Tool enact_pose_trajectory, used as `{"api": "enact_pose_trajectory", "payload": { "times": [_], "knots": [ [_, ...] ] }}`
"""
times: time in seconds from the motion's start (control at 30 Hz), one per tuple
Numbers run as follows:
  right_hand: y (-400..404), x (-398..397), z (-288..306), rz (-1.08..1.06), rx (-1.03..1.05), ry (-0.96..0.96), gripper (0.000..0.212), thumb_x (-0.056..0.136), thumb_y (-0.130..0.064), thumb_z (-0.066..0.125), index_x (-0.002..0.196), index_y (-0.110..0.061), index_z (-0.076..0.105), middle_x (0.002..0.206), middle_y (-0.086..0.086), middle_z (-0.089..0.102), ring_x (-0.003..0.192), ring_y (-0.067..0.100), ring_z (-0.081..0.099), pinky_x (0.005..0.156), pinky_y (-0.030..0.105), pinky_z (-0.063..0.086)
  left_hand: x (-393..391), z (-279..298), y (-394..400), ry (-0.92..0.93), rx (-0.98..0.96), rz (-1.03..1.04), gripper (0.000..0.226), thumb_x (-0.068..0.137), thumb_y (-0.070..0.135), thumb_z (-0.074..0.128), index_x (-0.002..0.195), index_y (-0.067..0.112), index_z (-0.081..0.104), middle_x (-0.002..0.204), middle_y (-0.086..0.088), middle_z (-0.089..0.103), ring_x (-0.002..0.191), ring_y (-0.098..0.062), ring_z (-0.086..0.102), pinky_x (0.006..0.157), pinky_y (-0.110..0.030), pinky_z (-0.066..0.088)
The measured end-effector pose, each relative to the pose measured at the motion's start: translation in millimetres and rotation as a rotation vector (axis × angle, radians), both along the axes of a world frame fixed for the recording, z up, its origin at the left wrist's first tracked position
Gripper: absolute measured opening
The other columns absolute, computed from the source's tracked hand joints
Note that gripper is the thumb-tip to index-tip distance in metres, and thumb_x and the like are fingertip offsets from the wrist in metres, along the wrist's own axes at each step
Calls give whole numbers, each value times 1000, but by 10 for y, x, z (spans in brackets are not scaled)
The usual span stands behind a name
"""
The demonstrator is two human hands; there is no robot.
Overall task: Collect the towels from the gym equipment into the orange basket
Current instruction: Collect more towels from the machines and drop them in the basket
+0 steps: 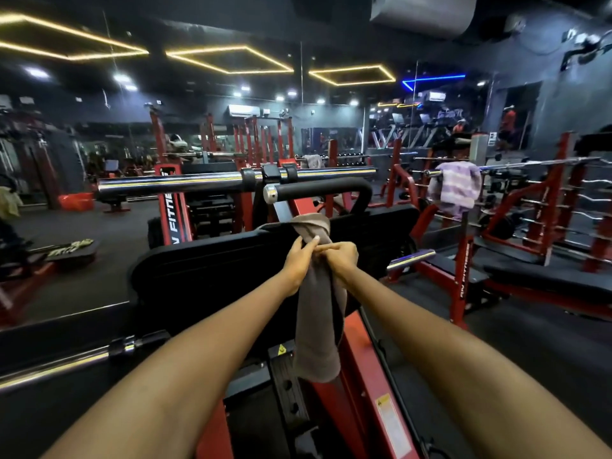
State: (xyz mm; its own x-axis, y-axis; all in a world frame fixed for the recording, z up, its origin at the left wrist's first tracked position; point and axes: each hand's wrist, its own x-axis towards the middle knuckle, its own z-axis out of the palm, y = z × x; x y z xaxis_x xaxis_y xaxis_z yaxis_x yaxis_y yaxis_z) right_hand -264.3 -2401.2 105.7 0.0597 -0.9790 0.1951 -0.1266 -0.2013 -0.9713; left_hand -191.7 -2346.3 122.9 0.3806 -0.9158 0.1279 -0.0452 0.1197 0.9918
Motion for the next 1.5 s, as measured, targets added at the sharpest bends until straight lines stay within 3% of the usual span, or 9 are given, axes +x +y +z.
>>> {"api": "enact_pose_trajectory", "payload": {
  "times": [0.17,0.4,0.53,0.67,0.83,0.93,1.13,1.3,1.5],
  "knots": [
    [350,-75,-59,204,8,-56,23,82,17,52,102,18,64,98,25,67,48,-3,61,57,7,51,-30,-20,34,117,37,148,52,85,28,67,122,-1,47,102,-16,61,88,-25,61,64,-28,49],
    [790,-200,-271,432,27,76,17,76,16,61,92,15,69,57,-7,68,59,0,65,67,11,54,118,-195,327,-15,40,234,35,84,8,57,118,-1,55,115,-17,64,104,-29,62,81,-30,48],
    [988,-52,-295,247,50,-32,24,72,9,58,58,-7,69,49,-2,63,54,8,56,62,26,48,297,-371,538,2,47,247,33,88,0,45,118,-11,54,91,-16,62,82,-23,56,54,-17,45],
    [1047,178,-198,-62,-163,6,10,79,-13,66,88,-7,66,88,7,63,80,13,54,76,28,43,404,-584,825,8,71,211,24,90,-4,42,108,3,55,77,-9,57,62,-12,52,45,-10,43],
    [1020,530,35,30,-282,65,91,74,-27,79,145,-11,24,146,16,27,131,29,38,105,35,36,548,-772,1180,-69,87,146,29,89,-6,42,109,12,54,80,-2,56,70,-14,53,49,-9,42],
    [997,676,40,125,-267,107,93,79,-9,70,151,-20,13,154,14,19,135,29,36,103,31,36,618,-783,1382,-162,105,99,28,87,-7,44,103,12,55,73,2,56,66,-10,52,50,-9,43],
    [1195,671,-182,202,-300,405,45,85,-4,51,128,-12,58,126,16,60,117,34,54,92,36,46,896,-961,1735,-425,74,145,30,83,-8,52,111,0,60,99,-12,63,93,-19,58,84,-34,49],
    [1575,554,-463,333,-71,826,33,93,-19,47,115,2,61,123,24,59,106,38,58,80,37,47,862,-1106,1942,-430,20,240,33,74,-17,47,97,0,63,86,-9,58,79,-16,53,60,-15,40],
    [1814,339,-765,442,148,709,34,94,-34,44,92,-5,62,78,11,60,78,27,61,63,32,47,950,-1206,2236,-13,77,412,32,73,-16,39,70,11,57,64,-2,49,62,-14,46,55,-26,36]
  ]
}}
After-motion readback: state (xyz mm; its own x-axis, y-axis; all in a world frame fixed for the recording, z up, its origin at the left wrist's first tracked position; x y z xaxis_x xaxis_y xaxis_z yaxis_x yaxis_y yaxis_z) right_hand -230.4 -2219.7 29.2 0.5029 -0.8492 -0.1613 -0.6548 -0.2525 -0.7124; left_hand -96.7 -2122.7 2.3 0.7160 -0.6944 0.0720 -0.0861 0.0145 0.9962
